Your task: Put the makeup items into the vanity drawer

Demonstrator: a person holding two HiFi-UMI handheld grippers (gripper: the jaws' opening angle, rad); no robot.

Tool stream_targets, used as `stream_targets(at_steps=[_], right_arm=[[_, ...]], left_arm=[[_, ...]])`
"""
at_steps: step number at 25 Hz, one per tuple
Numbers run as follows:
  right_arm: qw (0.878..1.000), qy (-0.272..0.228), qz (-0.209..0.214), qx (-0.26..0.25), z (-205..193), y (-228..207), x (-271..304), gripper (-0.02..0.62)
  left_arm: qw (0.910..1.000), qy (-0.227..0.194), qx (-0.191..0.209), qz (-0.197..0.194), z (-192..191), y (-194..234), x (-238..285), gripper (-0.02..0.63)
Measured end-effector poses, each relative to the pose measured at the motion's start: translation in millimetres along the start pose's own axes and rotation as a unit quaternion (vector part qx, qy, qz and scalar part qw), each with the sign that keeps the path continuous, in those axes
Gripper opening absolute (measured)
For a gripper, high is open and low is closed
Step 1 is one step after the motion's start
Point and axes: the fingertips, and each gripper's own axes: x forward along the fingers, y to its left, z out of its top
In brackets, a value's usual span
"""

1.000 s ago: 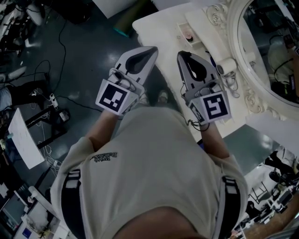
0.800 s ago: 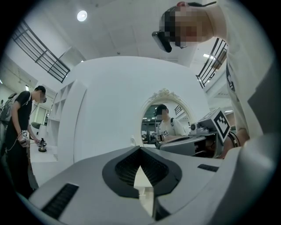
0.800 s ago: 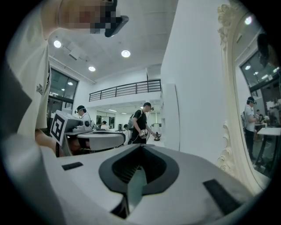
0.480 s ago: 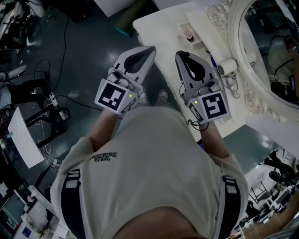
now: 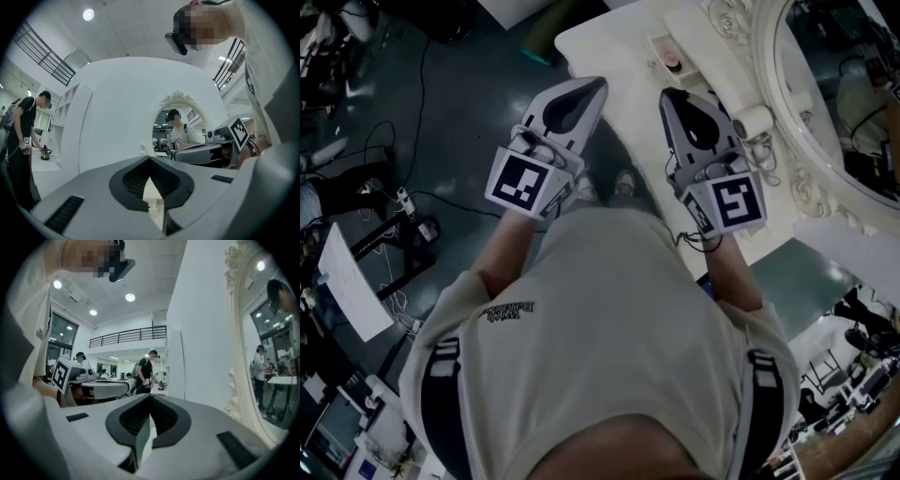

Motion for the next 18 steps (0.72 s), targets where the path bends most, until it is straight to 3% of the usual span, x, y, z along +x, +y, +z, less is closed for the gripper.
stream_targets(at_steps=[9, 12, 18], right_arm=[[0.994, 0.057, -0.084, -0.035, -40, -91, -4, 0.006], [0.99, 0.083, -0.108, -0.031, -65, -120, -4, 0.025], [0.98, 0.152, -0.128, -0.001, -137, -152, -3, 0.037]], left_arm=[[0.9987, 0.022, 0.018, -0.042, -32, -7, 76, 0.012], [0.9977, 0.023, 0.005, -0.063, -51, -13, 105, 0.011], [0.9943, 0.068, -0.014, -0.082, -107, -22, 148, 0.012]])
